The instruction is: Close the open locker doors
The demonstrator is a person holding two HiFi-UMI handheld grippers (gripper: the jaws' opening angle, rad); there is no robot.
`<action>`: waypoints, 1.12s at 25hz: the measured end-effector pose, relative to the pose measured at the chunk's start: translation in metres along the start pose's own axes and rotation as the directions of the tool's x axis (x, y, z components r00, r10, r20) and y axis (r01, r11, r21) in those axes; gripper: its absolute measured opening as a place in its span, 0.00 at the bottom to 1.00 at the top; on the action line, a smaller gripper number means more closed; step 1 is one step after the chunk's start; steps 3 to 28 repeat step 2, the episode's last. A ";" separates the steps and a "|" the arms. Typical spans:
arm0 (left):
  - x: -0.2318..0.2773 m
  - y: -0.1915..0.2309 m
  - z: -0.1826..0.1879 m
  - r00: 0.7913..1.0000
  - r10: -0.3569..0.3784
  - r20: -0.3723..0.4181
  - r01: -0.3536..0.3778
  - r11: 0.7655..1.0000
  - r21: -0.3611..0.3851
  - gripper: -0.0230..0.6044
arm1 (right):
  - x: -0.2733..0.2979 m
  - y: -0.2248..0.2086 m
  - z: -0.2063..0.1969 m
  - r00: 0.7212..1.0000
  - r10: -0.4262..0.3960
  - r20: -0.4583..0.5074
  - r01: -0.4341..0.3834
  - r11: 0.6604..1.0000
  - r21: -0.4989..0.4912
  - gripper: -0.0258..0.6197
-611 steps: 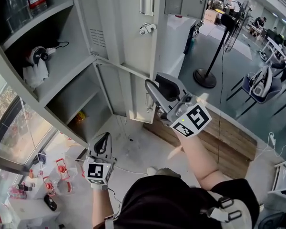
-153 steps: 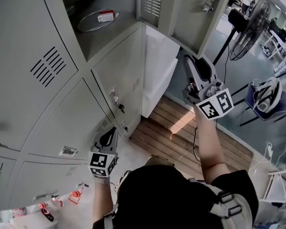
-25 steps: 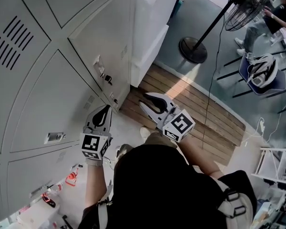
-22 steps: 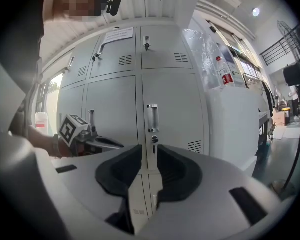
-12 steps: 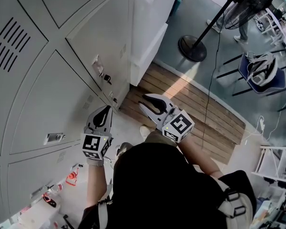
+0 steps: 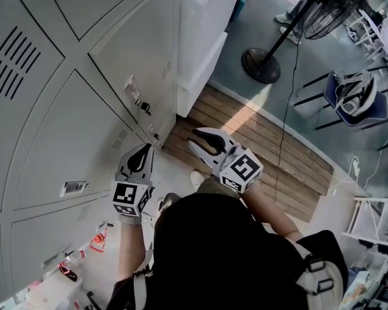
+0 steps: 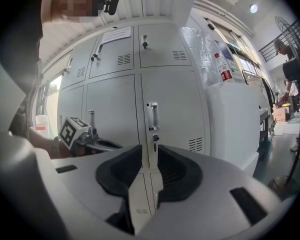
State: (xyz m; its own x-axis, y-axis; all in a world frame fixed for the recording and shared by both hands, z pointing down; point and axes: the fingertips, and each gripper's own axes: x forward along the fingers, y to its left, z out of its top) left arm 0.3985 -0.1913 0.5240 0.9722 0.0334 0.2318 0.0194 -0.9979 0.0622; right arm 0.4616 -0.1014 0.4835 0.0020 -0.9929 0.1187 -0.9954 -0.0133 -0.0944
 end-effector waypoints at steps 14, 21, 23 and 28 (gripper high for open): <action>0.000 -0.002 -0.002 1.000 -0.003 -0.009 0.003 1.000 -0.002 0.05 | -0.001 0.000 0.000 1.000 -0.001 -0.001 0.001 1.000 0.002 0.18; 0.000 -0.002 -0.002 1.000 -0.003 -0.009 0.003 1.000 -0.002 0.05 | -0.001 0.000 0.000 1.000 -0.001 -0.001 0.001 1.000 0.002 0.18; 0.000 -0.002 -0.002 1.000 -0.003 -0.009 0.003 1.000 -0.002 0.05 | -0.001 0.000 0.000 1.000 -0.001 -0.001 0.001 1.000 0.002 0.18; 0.000 -0.002 -0.002 1.000 -0.003 -0.009 0.003 1.000 -0.002 0.05 | -0.001 0.000 0.000 1.000 -0.001 -0.001 0.001 1.000 0.002 0.18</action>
